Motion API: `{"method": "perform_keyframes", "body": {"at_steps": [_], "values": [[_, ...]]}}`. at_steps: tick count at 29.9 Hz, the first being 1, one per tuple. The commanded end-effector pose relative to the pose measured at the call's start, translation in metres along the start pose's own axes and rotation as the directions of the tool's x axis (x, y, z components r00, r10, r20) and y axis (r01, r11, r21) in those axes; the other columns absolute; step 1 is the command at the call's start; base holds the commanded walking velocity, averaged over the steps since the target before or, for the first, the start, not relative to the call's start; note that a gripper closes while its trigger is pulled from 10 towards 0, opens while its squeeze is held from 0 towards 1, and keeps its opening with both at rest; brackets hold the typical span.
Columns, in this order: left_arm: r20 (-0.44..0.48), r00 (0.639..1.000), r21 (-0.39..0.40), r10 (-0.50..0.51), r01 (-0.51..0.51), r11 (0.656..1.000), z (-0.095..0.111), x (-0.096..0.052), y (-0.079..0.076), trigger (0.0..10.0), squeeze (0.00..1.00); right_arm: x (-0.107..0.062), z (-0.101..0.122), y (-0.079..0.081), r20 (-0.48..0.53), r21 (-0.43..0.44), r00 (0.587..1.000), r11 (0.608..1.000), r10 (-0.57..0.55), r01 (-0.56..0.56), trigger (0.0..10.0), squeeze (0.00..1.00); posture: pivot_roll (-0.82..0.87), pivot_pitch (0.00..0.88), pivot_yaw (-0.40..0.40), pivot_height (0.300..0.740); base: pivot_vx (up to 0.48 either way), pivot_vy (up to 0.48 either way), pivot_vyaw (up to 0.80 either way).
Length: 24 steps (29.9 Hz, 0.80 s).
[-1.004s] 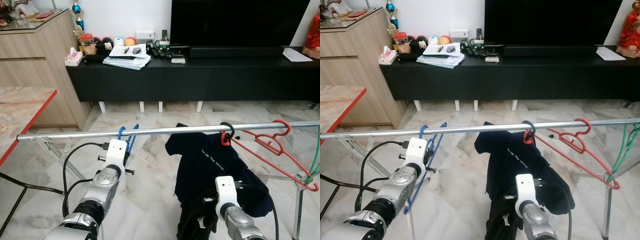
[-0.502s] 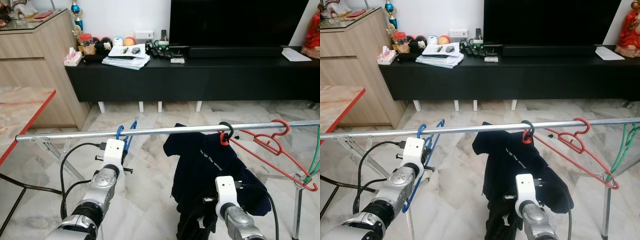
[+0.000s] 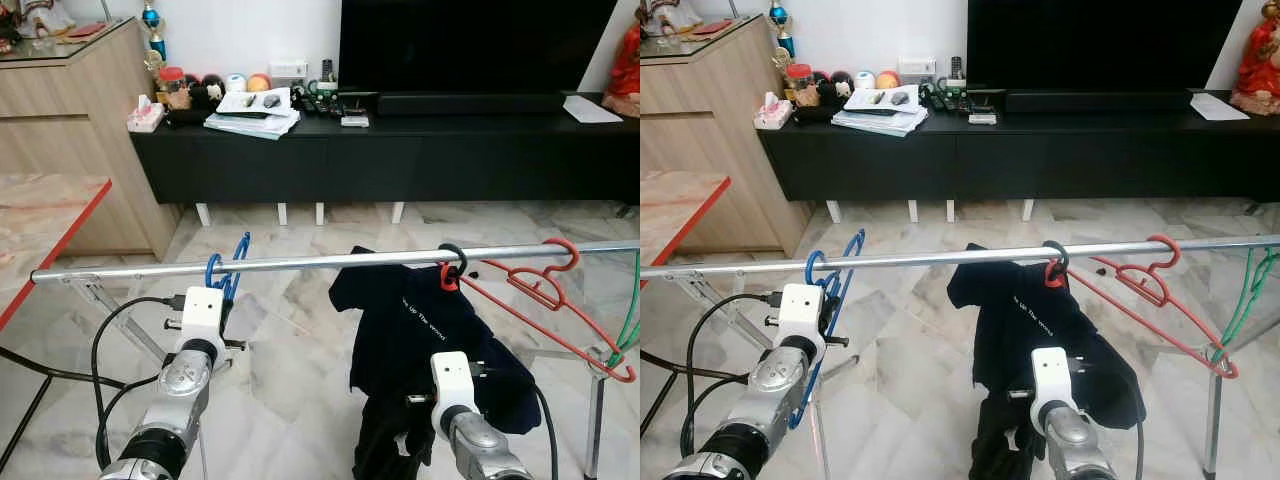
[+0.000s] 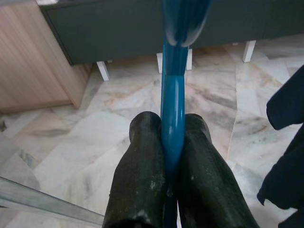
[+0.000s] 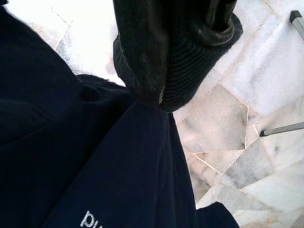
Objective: Hang hanger
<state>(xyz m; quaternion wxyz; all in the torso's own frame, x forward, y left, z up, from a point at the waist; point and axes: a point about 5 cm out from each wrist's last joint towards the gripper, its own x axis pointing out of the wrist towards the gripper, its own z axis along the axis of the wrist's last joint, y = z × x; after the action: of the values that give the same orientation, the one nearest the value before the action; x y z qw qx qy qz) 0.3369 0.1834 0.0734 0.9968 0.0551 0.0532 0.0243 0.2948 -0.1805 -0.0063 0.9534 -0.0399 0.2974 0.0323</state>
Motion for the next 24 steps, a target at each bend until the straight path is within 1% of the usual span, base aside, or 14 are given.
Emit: {"method": "perform_keyframes", "body": {"at_steps": [1,3,4,5,6,8,9,11,12,13,14,21,22,24], "values": [[0.029,0.999,0.001,0.027,-0.027,1.000,0.001,-0.003,0.008,0.0,0.00,0.001,0.009,-0.001,0.043,0.015,0.999,1.000,-0.004,0.003,10.0,0.00,0.06,0.022,0.020,0.740,0.000,0.000,0.00],[0.027,0.999,0.010,0.022,-0.023,1.000,0.000,-0.004,0.008,0.0,0.00,0.001,0.009,-0.001,0.043,0.015,0.999,1.000,-0.004,0.003,10.0,0.00,0.06,0.022,0.020,0.740,0.000,0.000,0.00],[0.022,1.000,0.031,0.018,-0.019,0.999,-0.005,-0.008,0.010,0.0,0.00,0.001,0.009,-0.001,0.042,0.014,0.999,1.000,-0.005,0.004,10.0,0.00,0.06,0.022,0.021,0.740,0.000,0.000,0.00],[0.021,1.000,0.038,0.016,-0.017,0.999,-0.008,-0.011,0.011,0.7,0.00,0.001,0.009,-0.001,0.043,0.014,0.999,1.000,-0.005,0.005,10.0,0.00,0.05,0.022,0.021,0.740,0.000,0.000,0.00],[0.021,1.000,0.038,0.016,-0.017,0.999,-0.008,-0.011,0.011,0.7,0.00,0.001,0.009,-0.001,0.043,0.014,0.999,1.000,-0.005,0.005,10.0,0.00,0.05,0.022,0.021,0.740,0.000,0.000,0.00],[0.021,1.000,0.053,0.016,-0.017,0.998,-0.013,-0.017,0.015,1.3,0.00,0.001,0.009,-0.001,0.043,0.015,0.999,1.000,-0.007,0.006,10.0,0.00,0.06,0.023,0.020,0.740,0.000,0.000,0.00],[0.021,1.000,0.056,0.017,-0.018,0.998,-0.014,-0.018,0.016,1.6,0.00,0.001,0.009,-0.001,0.043,0.015,0.999,1.000,-0.007,0.006,10.0,0.00,0.06,0.023,0.020,0.740,0.000,0.000,0.00],[0.024,0.999,0.050,0.022,-0.023,0.998,-0.018,-0.024,0.020,3.5,0.00,0.001,0.009,-0.001,0.044,0.015,0.999,1.000,-0.007,0.007,10.0,0.00,0.06,0.023,0.019,0.740,0.000,0.000,0.00],[0.025,0.999,0.050,0.023,-0.024,0.998,-0.018,-0.025,0.020,3.5,0.00,0.001,0.009,-0.001,0.044,0.016,0.999,1.000,-0.007,0.006,10.0,0.00,0.06,0.023,0.019,0.740,0.000,0.000,0.00],[0.028,0.999,0.047,0.023,-0.025,0.999,-0.019,-0.027,0.021,6.0,0.00,0.001,0.009,-0.001,0.045,0.016,0.999,1.000,-0.007,0.006,10.0,0.00,0.06,0.024,0.018,0.740,0.000,0.000,0.00],[0.034,0.999,0.052,0.018,-0.020,0.998,-0.021,-0.030,0.021,9.9,0.00,0.001,0.009,-0.002,0.046,0.016,0.999,1.000,-0.006,0.005,10.0,0.00,0.06,0.024,0.017,0.740,0.000,0.000,0.00],[0.044,0.999,0.073,-0.011,0.008,0.997,-0.028,-0.041,0.020,10.0,0.00,0.001,0.009,-0.002,0.050,0.017,0.999,1.000,-0.005,0.004,10.0,0.00,0.05,0.021,0.019,0.740,0.000,0.000,0.00],[0.024,0.999,0.116,-0.034,0.031,0.993,-0.036,-0.046,0.020,10.0,0.00,0.001,0.009,-0.002,0.050,0.017,0.999,1.000,-0.008,0.007,10.0,0.00,0.05,0.020,0.020,0.740,0.000,0.000,0.00],[0.018,0.999,0.129,-0.039,0.037,0.991,-0.038,-0.047,0.020,10.0,0.00,0.001,0.009,-0.002,0.049,0.017,0.999,1.000,-0.008,0.007,10.0,0.00,0.05,0.020,0.020,0.740,0.000,0.000,0.00]]}}
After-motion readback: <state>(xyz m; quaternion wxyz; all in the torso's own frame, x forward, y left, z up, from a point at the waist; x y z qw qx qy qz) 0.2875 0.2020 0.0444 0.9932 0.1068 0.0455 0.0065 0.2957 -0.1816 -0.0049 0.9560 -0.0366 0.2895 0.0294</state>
